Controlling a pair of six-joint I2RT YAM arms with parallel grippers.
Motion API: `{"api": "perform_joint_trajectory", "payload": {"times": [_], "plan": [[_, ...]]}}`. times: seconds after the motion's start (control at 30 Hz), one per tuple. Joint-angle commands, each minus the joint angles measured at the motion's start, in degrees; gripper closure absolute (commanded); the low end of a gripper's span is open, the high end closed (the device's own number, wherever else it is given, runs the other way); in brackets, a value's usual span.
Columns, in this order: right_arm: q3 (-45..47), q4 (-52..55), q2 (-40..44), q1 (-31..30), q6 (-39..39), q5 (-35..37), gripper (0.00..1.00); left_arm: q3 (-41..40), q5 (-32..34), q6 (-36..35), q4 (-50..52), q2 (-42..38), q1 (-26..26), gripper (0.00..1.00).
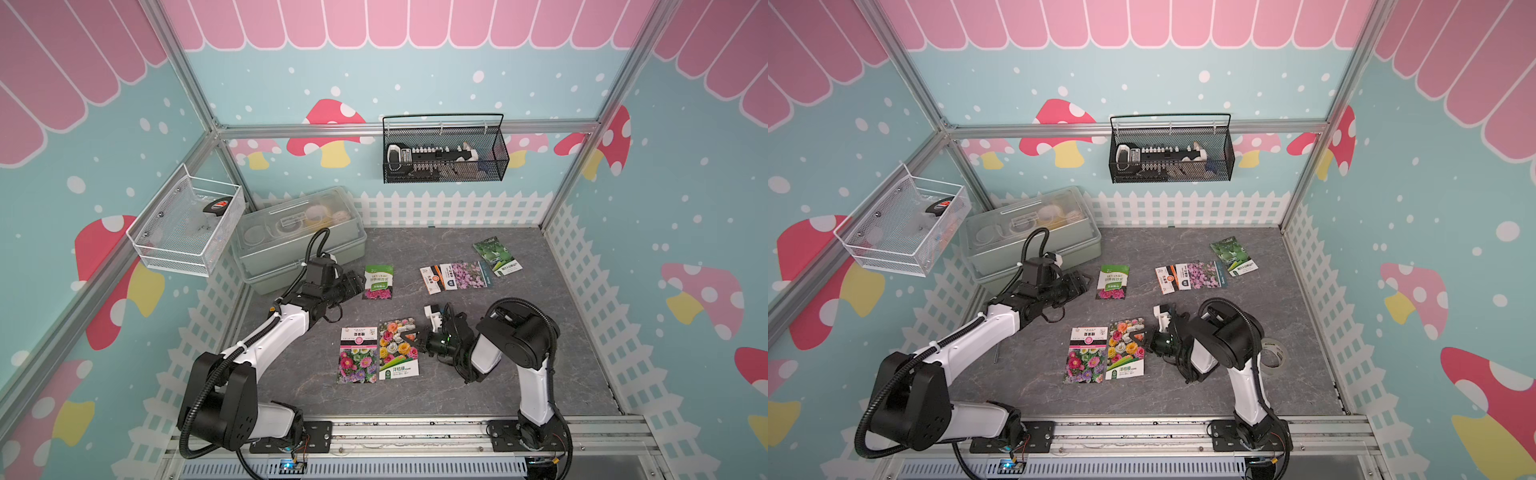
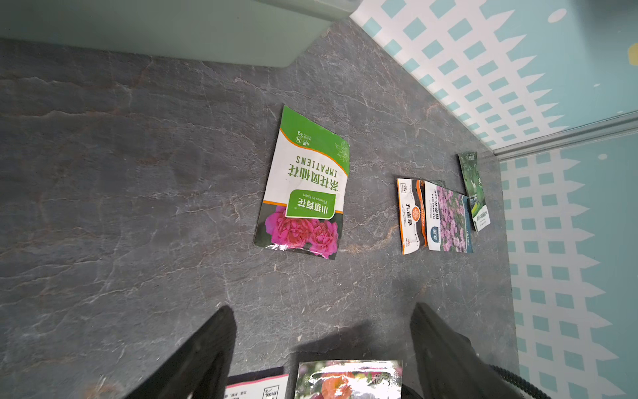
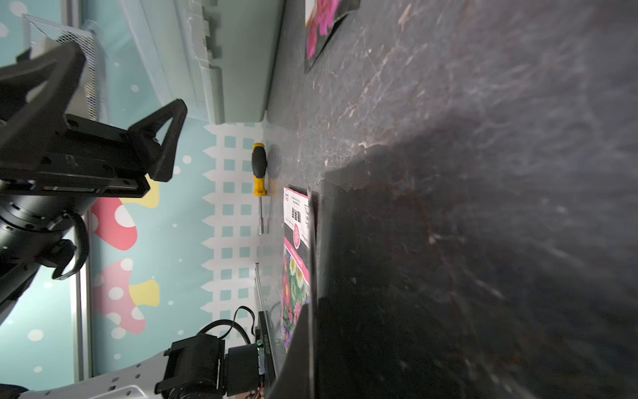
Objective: Arrange the seed packets in a row
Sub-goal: Place the seed packet at the center of the board.
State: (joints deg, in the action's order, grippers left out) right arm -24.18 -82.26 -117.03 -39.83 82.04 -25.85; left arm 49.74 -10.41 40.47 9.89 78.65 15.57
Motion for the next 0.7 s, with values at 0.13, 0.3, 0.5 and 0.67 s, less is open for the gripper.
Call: {"api": "perform_joint_trajectory", "payload": {"times": [0.13,0.3,0.5,0.67], "plan": [[1.3,3.3,1.3,-1.9,1.7,3.4,1.0,-0.6,0.7,-0.5,-1.2,-1.3,0.5,0.2],[0.4,18.6,10.1,-3.6,-3.0,4.2,1.0,-0.7,0.6,-0.7,-1.2,-1.7,0.6,0.2],[-3.2,38.5,20.9,-5.8,-10.6,7.1,1.0,-0.6,0.3,-1.0,-1.2,-1.5,0.9,0.21],[-2.9,39.2,21.1,-6.0,-10.4,7.6,1.0,-0.5,0.1,-1.1,-1.2,-1.5,1.2,0.2]]}}
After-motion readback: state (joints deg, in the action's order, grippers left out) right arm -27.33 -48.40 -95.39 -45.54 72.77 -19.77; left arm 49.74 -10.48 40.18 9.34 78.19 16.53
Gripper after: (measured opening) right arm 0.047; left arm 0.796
